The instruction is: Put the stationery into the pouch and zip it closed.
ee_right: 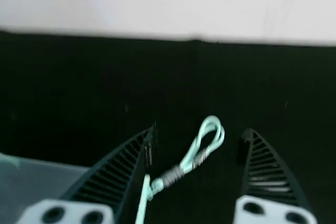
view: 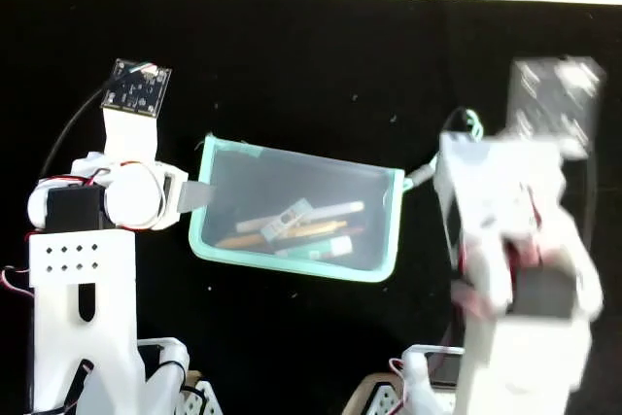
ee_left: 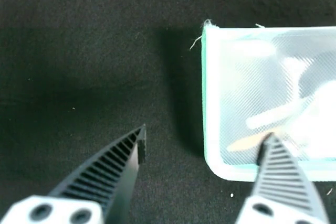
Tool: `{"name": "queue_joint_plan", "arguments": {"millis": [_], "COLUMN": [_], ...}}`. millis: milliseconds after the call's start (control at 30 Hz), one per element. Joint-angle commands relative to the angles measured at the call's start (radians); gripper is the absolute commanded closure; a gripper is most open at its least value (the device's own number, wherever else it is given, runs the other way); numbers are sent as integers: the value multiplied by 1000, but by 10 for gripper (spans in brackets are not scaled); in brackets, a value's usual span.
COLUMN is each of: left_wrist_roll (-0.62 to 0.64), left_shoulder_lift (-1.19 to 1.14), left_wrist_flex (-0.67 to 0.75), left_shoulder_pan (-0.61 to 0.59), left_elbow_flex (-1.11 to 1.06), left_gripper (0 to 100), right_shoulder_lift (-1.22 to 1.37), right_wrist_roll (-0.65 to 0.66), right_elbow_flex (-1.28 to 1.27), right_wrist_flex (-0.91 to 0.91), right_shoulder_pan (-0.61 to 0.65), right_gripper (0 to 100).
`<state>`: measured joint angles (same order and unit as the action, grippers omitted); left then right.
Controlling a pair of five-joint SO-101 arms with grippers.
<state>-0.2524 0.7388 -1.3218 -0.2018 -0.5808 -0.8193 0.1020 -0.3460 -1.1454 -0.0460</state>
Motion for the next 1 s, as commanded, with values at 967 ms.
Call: {"name": "queue_joint_plan", "arguments": {"millis": [967], "left_wrist_roll": [-3], "left_shoulder_lift": [-303], "left_wrist_flex": [17], "left_shoulder_pan": [12], "left_elbow_flex": [4], "left_gripper": [712], "right_shoulder_lift": [1448], "right_wrist_roll": [-181], "right_elbow_flex": [1000], "right_wrist_flex": [-70], "right_shoulder_pan": [-199], "right_gripper": [757]}}
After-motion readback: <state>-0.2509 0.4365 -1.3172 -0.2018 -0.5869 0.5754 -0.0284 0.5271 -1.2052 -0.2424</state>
